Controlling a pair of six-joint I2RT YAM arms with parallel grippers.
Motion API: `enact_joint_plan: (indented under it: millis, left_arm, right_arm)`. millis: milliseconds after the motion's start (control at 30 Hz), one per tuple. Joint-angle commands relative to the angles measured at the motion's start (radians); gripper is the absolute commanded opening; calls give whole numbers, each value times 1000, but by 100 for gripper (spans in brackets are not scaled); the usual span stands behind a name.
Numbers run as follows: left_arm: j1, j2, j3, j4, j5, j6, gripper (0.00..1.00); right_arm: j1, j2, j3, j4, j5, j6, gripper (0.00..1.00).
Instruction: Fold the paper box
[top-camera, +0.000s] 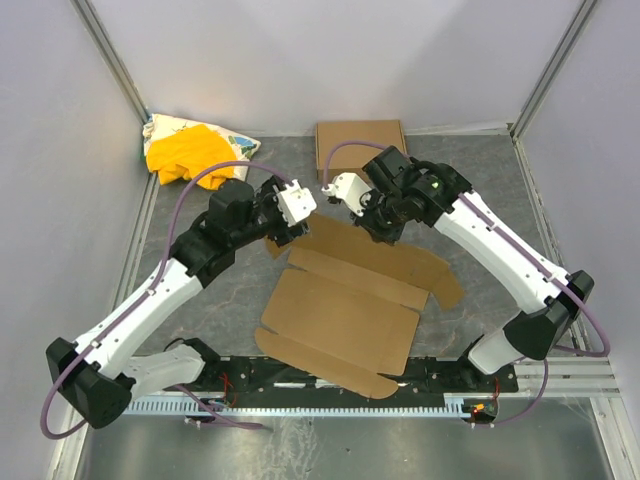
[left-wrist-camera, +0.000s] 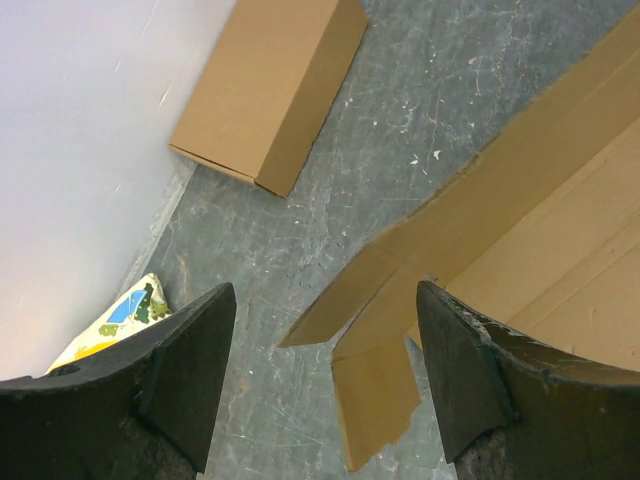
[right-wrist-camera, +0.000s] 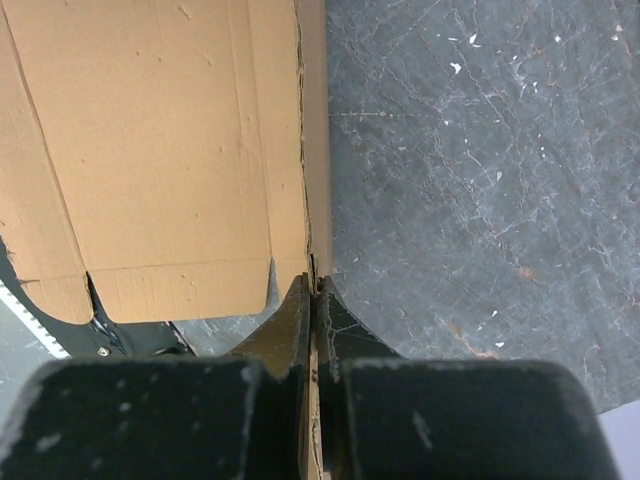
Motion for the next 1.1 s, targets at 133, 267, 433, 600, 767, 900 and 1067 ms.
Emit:
enact_joint_plan:
  millis: [133, 267, 433, 600, 767, 900, 1067]
  left_arm:
    - [33, 64, 117, -49, 128, 14, 77]
    - [34, 56, 89, -45, 115, 2, 74]
    - [34, 27, 30, -9, 55, 31, 74]
    - [34, 59, 22, 54, -6, 46, 75]
    - [34, 90, 50, 101, -34, 73, 76]
    - [34, 116, 109, 33, 30, 94, 77]
    - [34, 149, 156, -90, 126, 102, 75]
  right_arm:
    - [-19, -22, -23, 49, -50, -7, 1]
    - [-21, -11, -9, 50, -48, 1, 2]
    - [-23, 2, 8, 42, -58, -2, 2]
    - [-22, 8, 10, 38, -64, -1, 1]
    - [-22, -3, -5, 39, -62, -3, 2]
    - [-23, -6, -10, 40, -67, -6, 2]
    - [-23, 3, -1, 37, -67, -6, 2]
